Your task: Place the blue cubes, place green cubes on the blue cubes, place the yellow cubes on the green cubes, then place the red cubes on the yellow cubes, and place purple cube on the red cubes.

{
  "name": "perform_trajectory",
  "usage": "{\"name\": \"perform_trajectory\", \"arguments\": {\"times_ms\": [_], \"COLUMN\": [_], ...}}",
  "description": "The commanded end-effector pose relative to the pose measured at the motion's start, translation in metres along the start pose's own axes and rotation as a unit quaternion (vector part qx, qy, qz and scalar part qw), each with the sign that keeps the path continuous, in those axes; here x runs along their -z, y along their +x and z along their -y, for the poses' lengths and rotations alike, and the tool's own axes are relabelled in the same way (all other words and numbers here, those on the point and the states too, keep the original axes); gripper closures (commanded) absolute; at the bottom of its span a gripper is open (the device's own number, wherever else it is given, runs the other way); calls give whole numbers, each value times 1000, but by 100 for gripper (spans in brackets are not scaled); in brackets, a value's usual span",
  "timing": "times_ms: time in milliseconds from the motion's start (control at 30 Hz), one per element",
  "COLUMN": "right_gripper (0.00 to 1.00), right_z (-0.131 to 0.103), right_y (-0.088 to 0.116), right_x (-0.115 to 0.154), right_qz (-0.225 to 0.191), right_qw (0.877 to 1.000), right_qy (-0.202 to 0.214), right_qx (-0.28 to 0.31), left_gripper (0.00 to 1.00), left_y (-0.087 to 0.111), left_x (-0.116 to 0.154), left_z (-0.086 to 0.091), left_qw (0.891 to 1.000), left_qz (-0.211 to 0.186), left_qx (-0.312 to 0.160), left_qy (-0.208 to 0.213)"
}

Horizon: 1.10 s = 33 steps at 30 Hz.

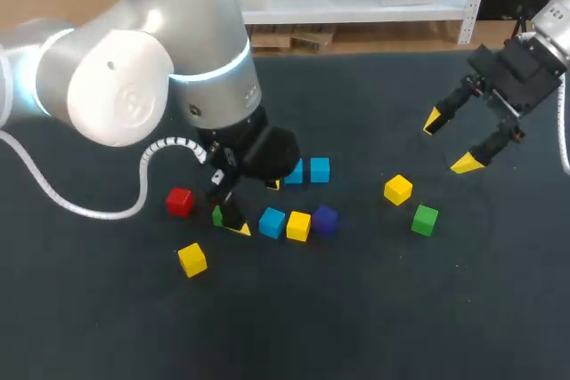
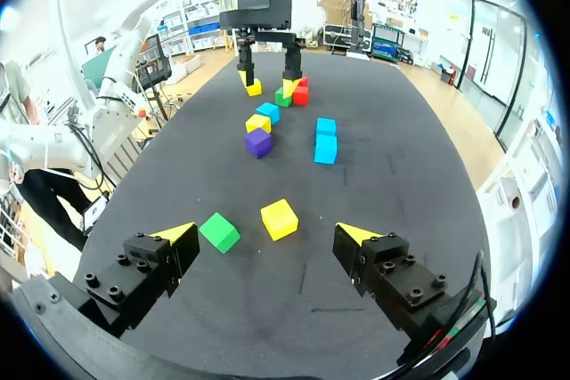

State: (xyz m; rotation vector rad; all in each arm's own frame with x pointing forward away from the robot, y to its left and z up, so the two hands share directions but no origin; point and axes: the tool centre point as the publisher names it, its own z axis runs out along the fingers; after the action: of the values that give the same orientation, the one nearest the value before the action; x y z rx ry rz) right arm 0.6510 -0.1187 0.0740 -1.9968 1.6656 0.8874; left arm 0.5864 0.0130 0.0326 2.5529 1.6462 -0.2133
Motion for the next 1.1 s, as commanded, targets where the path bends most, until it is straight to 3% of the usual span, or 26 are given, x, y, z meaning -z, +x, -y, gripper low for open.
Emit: {"name": "perform_trajectory", "arguments": {"times_ms": [33,167,433,1033,1067,1100], "right_gripper": [0,0,0,0,0,0], "right_z": [1,1,1,1,1,1], "right_y": [0,0,0,0,0,0], "right_x": [0,0,0,0,0,0], "right_qz": [1,1,1,1,1,1], "right_qw": [1000,1000,1000,1000,1000,1000], "right_qy": [0,0,0,0,0,0], "right_qx": [0,0,0,0,0,0], "left_gripper": [0,0,0,0,18,47], "left_y": [5,7,-1,-3,-2,-2], "left_x": [-11,-17,-23,-30,-30,-31], "left_z": [4,6,5,-12,-12,-13], "left_qw": [999,998,1000,1000,1000,1000], "left_qz": [5,14,11,7,7,7], "left_qx": [41,67,25,-2,-2,-2], "left_qy": [-3,-5,-5,-4,-4,-4]}}
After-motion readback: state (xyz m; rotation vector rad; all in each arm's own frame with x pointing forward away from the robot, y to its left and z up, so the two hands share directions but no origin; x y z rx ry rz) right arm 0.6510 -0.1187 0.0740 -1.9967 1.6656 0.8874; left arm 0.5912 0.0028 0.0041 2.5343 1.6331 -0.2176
